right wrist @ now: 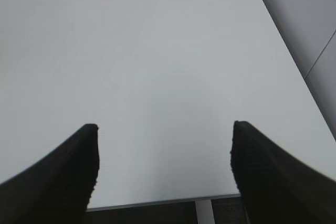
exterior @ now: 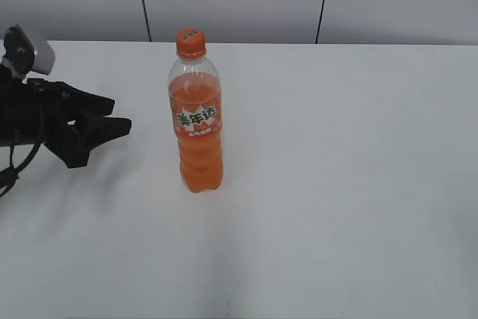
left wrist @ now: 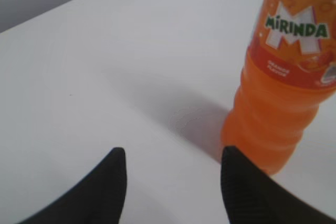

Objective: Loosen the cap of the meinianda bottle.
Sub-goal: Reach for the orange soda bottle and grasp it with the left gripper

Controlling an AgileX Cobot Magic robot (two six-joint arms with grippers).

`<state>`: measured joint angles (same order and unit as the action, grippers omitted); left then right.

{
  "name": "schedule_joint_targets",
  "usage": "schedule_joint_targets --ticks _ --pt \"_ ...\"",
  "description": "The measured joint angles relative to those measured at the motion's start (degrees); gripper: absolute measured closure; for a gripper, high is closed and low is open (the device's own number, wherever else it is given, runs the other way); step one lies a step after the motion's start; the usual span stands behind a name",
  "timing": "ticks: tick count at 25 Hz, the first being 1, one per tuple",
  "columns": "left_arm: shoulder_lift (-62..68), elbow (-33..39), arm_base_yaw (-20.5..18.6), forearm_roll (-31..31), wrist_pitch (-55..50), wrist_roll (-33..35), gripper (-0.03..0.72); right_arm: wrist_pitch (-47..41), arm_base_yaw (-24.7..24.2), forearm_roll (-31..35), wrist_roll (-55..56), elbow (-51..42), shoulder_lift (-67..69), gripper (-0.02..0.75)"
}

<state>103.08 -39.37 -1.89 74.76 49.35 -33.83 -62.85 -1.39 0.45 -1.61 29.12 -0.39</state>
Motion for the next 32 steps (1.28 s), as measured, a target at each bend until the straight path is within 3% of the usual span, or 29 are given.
schedule_joint_targets --ticks 7,14,21,32 --pt "2.59 -3.45 0.32 8.50 3.70 -6.15 0.288 0.00 0.00 0.00 0.00 0.00 0.00 0.153" --pt "6.40 -4.01 3.23 9.90 5.12 -4.08 0.255 0.00 0.00 0.00 0.00 0.00 0.00 0.153" --pt "10.65 -5.21 5.28 5.90 5.85 1.10 0.171 0.00 0.00 0.00 0.00 0.00 0.00 0.153" --pt "12.03 -6.14 6.95 1.44 10.29 3.97 0.157 0.00 0.00 -0.45 0.00 0.00 0.00 0.153"
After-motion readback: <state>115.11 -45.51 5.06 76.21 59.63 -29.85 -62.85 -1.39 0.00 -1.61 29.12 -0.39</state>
